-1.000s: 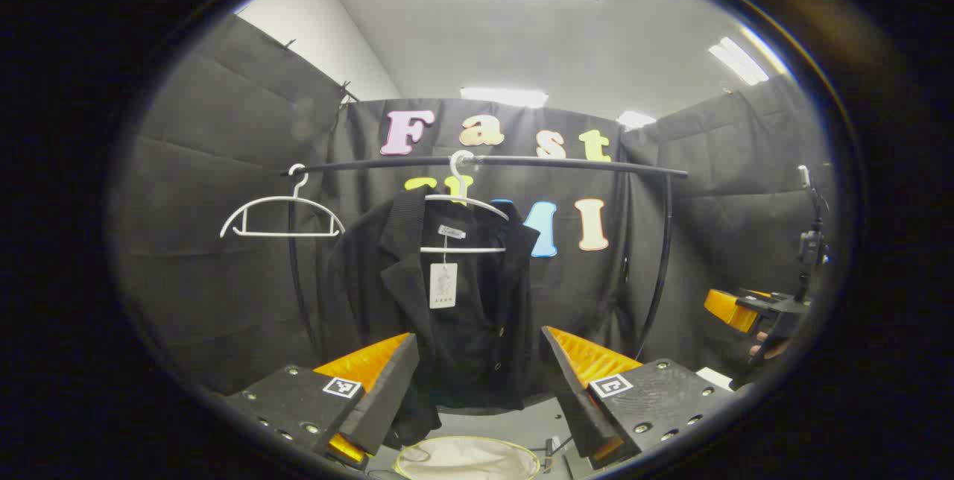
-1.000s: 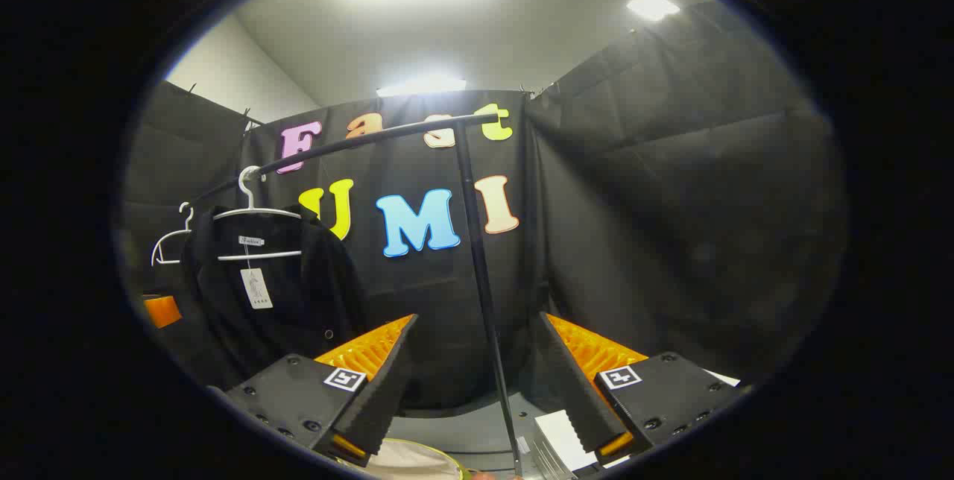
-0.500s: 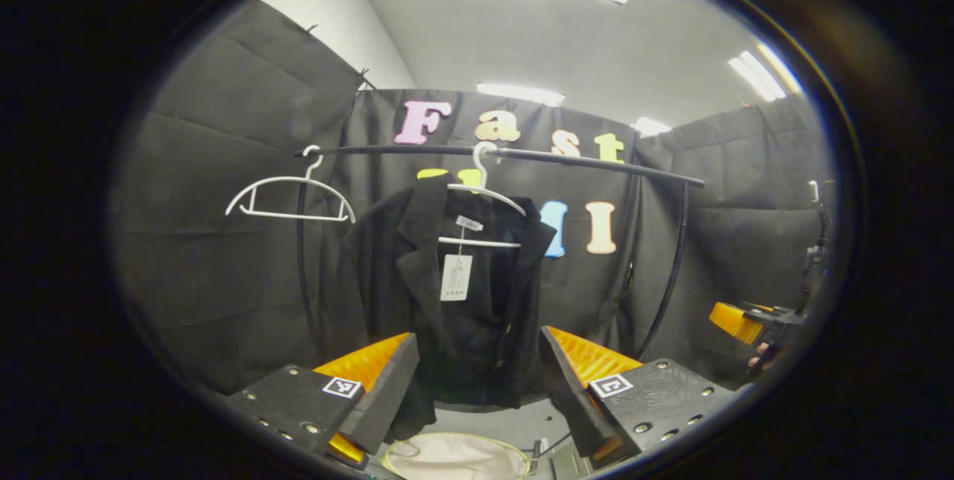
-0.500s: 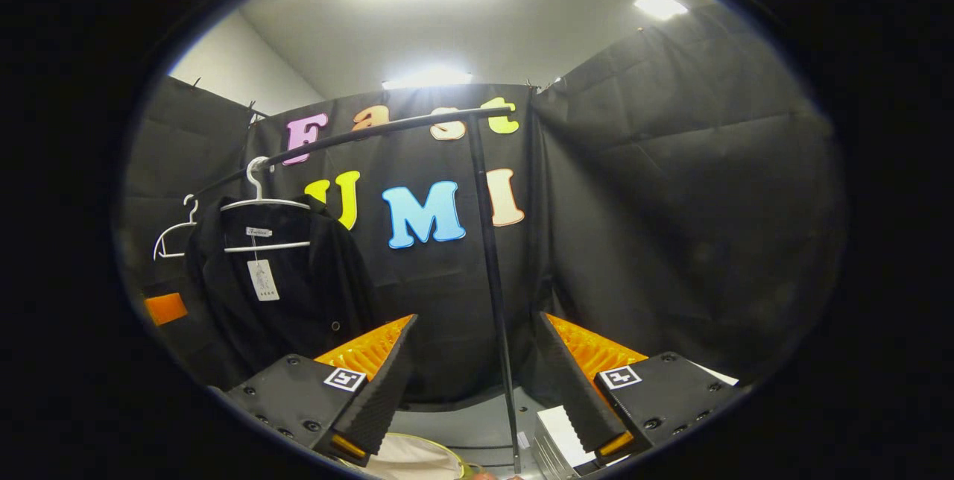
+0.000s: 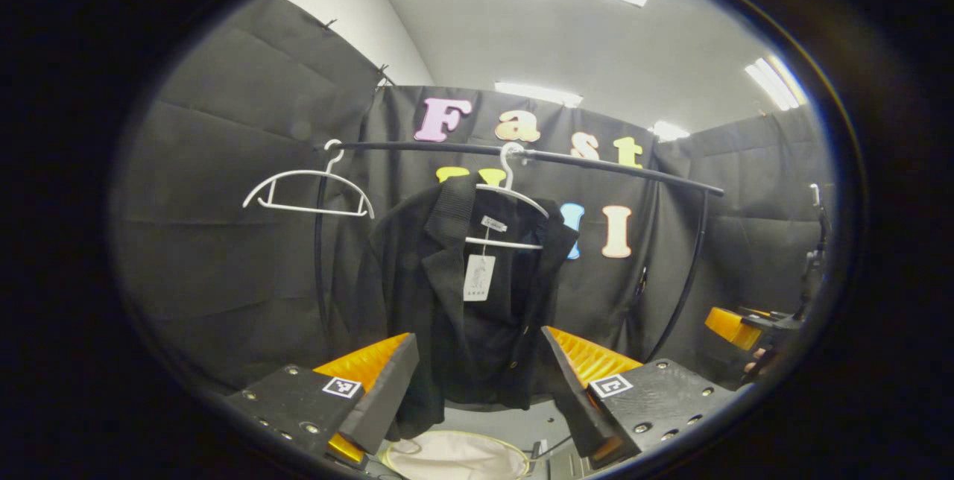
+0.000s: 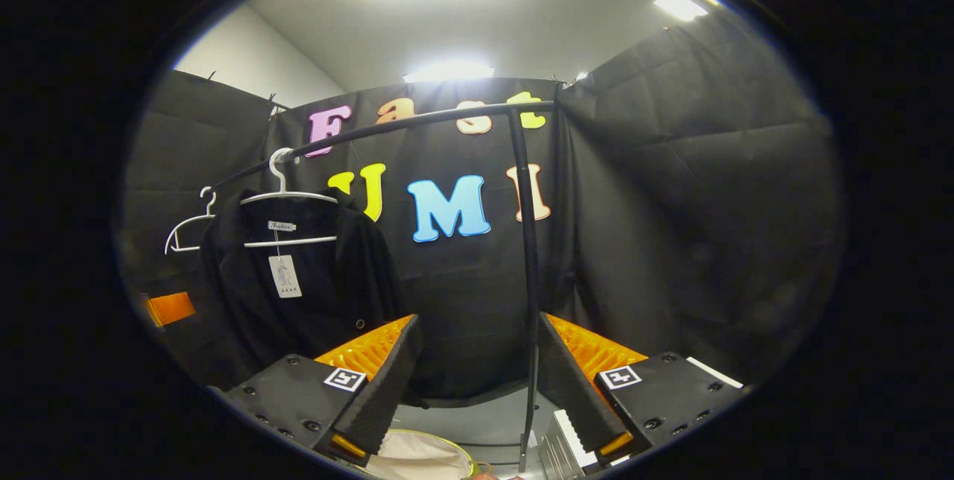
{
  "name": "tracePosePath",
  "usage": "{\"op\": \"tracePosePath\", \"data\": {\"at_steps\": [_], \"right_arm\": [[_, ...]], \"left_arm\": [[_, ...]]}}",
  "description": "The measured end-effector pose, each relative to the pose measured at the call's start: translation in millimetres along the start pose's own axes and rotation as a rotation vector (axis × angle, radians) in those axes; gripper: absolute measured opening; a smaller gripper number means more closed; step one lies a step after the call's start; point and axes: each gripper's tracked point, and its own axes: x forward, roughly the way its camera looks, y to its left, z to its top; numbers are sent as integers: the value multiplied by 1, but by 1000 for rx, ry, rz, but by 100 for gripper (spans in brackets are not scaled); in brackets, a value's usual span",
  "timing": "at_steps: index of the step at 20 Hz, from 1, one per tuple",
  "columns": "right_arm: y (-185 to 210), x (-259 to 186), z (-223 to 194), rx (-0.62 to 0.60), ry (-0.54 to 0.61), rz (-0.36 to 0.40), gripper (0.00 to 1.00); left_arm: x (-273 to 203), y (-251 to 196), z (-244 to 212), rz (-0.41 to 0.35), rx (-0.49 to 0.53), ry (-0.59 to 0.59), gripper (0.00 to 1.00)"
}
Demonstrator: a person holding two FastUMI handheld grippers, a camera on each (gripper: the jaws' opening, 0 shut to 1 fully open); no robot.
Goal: Grasp the clothes on the hanger with both hands and then place them into the laundry hamper below.
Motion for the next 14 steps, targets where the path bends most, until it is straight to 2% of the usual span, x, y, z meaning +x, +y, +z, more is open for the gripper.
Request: {"op": "tracePosePath", "data": {"at_steps": [3, 6, 8, 9, 10, 14], "right_arm": [[11, 19, -9, 4, 23, 35, 98], [28, 49, -15, 16, 40, 95, 98], [41, 70, -13, 22, 35, 143, 98], [47, 82, -10, 24, 27, 167, 93], [55, 93, -9, 28, 27, 193, 98], [96, 131, -4, 59, 37, 319, 98]], "left_arm": [[16, 0, 2, 32, 10, 2, 94], [30, 6, 4, 96, 13, 4, 94], [39, 9, 8, 141, 8, 7, 95], [45, 11, 12, 160, 1, 0, 94], [51, 13, 14, 180, -7, -5, 94], [77, 25, 24, 268, -48, -17, 93]]}}
